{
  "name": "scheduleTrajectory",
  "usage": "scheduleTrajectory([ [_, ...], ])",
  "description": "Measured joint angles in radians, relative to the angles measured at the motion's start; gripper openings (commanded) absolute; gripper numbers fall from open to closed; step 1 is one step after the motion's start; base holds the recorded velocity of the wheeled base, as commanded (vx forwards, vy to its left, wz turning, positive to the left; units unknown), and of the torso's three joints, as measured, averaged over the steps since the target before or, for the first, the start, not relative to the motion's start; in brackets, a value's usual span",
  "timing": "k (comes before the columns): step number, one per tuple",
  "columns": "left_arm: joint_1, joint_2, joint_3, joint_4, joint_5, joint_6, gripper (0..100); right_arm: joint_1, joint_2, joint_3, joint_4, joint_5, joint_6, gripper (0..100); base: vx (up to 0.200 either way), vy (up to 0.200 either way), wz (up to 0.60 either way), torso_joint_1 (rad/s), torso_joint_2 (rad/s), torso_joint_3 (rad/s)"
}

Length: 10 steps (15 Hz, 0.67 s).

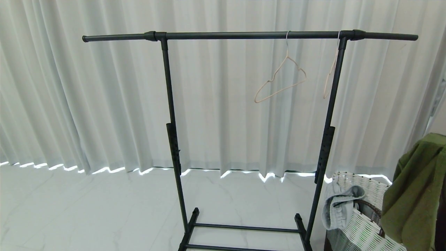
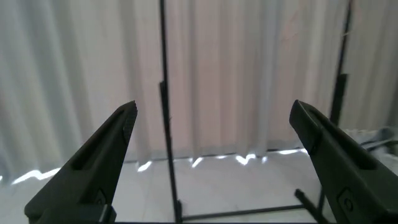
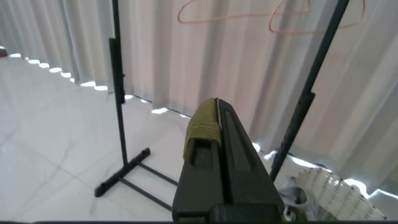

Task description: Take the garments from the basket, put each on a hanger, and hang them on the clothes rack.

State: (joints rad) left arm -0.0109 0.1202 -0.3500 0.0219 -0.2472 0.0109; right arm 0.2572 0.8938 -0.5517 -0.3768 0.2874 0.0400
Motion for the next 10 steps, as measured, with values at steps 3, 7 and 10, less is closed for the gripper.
scheduleTrajectory([
  [3,-0.009,0.206,-0.141,-0.003,-0.140,-0.002,100,0.051,0.086,-0.059,-0.036,0.002,0.043,0,0.000,0.000,0.00,0.000,0.00,0.000],
  [7,-0.054,0.556,-0.306,-0.004,-0.222,0.023,100,0.130,0.169,-0.147,-0.039,0.001,0.053,0,0.000,0.000,0.00,0.000,0.00,0.000],
  [10,-0.128,0.807,-0.468,-0.006,-0.207,0.011,100,0.166,0.222,-0.187,-0.094,0.001,0.080,0,0.000,0.000,0.00,0.000,0.00,0.000],
])
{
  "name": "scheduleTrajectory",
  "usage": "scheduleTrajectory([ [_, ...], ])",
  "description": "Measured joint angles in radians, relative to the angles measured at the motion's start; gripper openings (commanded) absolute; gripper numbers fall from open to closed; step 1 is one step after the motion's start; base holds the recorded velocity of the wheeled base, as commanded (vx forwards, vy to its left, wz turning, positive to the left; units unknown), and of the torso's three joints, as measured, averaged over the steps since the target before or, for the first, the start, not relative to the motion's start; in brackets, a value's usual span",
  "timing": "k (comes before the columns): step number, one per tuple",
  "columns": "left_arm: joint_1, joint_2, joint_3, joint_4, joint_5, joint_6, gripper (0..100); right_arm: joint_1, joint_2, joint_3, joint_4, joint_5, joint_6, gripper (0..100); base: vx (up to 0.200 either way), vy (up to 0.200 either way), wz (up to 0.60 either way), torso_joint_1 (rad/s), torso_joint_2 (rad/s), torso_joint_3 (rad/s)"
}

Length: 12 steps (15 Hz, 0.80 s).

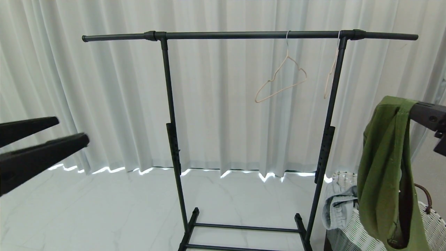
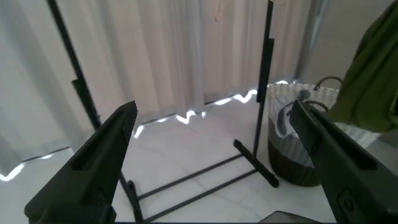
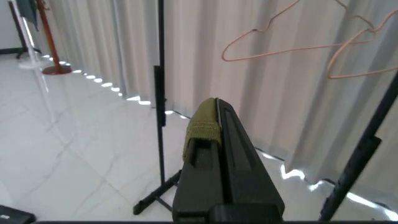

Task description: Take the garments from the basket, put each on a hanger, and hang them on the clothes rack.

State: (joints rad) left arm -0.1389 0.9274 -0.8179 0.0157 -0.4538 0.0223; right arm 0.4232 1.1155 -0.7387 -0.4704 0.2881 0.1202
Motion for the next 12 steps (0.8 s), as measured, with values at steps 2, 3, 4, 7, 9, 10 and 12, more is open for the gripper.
scheduleTrajectory([
  [2,-0.068,0.167,-0.116,0.000,0.077,-0.030,100,0.014,0.059,-0.015,-0.092,0.000,0.009,0,0.000,0.000,0.00,0.000,0.00,0.000],
  [3,-0.114,0.237,-0.158,-0.001,0.139,-0.042,100,0.021,0.084,-0.019,-0.118,0.000,0.011,0,0.000,0.000,0.00,0.000,0.00,0.000],
  [4,-0.174,0.300,-0.187,-0.001,0.211,-0.054,100,0.032,0.107,-0.020,-0.140,0.000,0.012,0,0.000,0.000,0.00,0.000,0.00,0.000],
  [7,-0.343,0.445,-0.234,-0.003,0.377,-0.081,100,0.062,0.151,-0.023,-0.203,0.000,0.017,0,0.000,0.000,0.00,0.000,0.00,0.000],
  [9,-0.425,0.503,-0.243,-0.006,0.405,-0.076,100,0.067,0.172,-0.023,-0.205,0.000,0.018,0,0.000,0.000,0.00,0.000,0.00,0.000],
  [10,-0.467,0.522,-0.235,-0.006,0.407,-0.060,100,0.068,0.183,-0.023,-0.205,0.000,0.018,0,0.000,0.000,0.00,0.000,0.00,0.000],
  [12,-0.528,0.546,-0.208,-0.010,0.389,-0.030,100,0.074,0.210,-0.025,-0.204,0.000,0.016,0,0.000,0.000,0.00,0.000,0.00,0.000],
])
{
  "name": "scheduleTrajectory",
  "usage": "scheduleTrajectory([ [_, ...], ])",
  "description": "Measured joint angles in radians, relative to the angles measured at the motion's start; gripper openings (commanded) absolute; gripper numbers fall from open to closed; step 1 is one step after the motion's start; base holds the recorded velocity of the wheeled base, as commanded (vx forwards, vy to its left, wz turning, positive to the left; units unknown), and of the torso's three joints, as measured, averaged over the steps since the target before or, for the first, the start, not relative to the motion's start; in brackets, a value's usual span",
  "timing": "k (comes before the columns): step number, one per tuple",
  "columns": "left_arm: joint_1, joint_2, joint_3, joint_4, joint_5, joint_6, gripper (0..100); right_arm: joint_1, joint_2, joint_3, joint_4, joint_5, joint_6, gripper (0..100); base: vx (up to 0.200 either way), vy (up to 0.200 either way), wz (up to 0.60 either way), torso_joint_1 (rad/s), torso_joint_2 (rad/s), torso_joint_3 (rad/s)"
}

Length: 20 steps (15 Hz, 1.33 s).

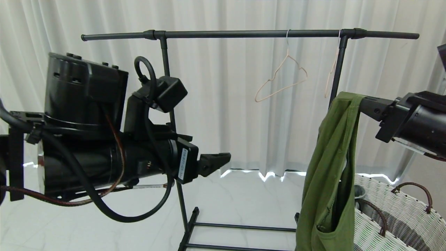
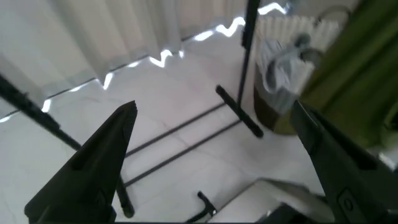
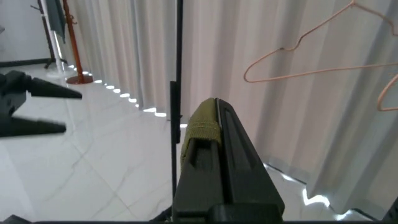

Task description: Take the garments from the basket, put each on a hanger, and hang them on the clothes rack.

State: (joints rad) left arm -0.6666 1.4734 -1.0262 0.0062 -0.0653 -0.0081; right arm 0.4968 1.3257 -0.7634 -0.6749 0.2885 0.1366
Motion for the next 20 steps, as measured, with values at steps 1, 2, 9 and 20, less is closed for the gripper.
scheduleTrajectory([
  [1,-0.022,0.008,0.011,-0.013,-0.011,0.000,100,0.006,0.012,-0.008,-0.001,-0.001,-0.001,0,0.000,0.000,0.00,0.000,0.00,0.000],
  [2,-0.049,0.018,0.038,-0.063,-0.014,0.000,100,0.016,0.026,-0.019,-0.001,0.000,-0.001,0,0.000,0.000,0.00,0.000,0.00,0.000],
  [9,-0.156,0.163,0.207,-0.475,-0.016,0.001,100,0.073,0.113,-0.074,-0.018,-0.002,-0.008,0,0.000,0.000,0.00,0.000,0.00,0.000],
  [20,-0.284,0.237,0.173,-0.645,0.058,-0.051,100,0.126,0.220,-0.201,-0.023,-0.008,-0.026,0,0.000,0.000,0.00,0.000,0.00,0.000],
])
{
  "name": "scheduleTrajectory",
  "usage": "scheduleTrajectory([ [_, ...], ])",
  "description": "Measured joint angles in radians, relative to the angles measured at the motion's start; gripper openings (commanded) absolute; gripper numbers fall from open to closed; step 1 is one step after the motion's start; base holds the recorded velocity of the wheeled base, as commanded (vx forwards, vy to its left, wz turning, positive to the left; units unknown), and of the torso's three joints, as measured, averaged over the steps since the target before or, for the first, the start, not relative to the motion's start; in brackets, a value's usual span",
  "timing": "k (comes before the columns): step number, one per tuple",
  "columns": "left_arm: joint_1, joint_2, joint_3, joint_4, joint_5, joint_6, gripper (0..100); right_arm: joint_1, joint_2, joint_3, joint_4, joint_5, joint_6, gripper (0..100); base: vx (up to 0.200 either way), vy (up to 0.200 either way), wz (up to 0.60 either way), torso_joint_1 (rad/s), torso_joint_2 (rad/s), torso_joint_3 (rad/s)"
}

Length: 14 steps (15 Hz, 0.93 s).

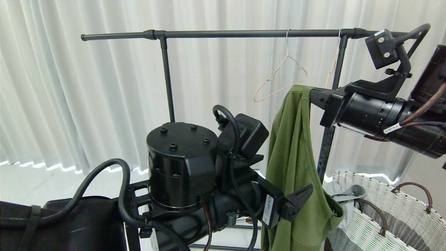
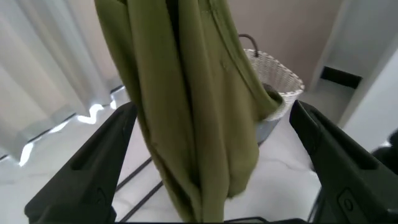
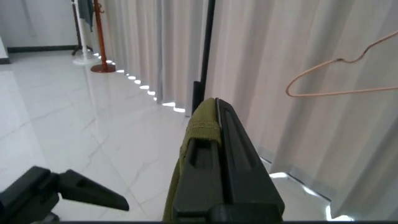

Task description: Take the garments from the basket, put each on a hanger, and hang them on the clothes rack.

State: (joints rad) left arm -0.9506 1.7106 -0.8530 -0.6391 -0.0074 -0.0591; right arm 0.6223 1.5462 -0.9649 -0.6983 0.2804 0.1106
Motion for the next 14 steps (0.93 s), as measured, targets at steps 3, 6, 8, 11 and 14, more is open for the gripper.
scheduleTrajectory([
  [3,-0.004,0.037,-0.007,-0.003,0.038,-0.033,100,0.019,0.011,-0.005,0.000,-0.001,0.000,0,0.000,0.000,0.00,0.000,0.00,0.000],
  [6,-0.013,0.090,-0.037,-0.045,0.113,-0.045,100,0.046,0.018,-0.009,-0.018,-0.032,-0.006,0,0.000,0.000,0.00,0.000,0.00,0.000],
  [8,-0.002,0.137,-0.068,-0.055,0.174,-0.043,100,0.063,0.019,-0.002,-0.027,-0.048,-0.024,0,0.000,0.000,0.00,0.000,0.00,0.000],
  [11,0.010,0.177,-0.063,-0.057,0.212,-0.044,100,0.071,0.014,0.006,-0.029,-0.055,-0.032,0,0.000,0.000,0.00,0.000,0.00,0.000],
  [14,0.001,0.159,-0.019,-0.058,0.213,-0.044,100,0.069,0.005,0.011,-0.029,-0.056,-0.032,0,0.000,0.000,0.00,0.000,0.00,0.000],
])
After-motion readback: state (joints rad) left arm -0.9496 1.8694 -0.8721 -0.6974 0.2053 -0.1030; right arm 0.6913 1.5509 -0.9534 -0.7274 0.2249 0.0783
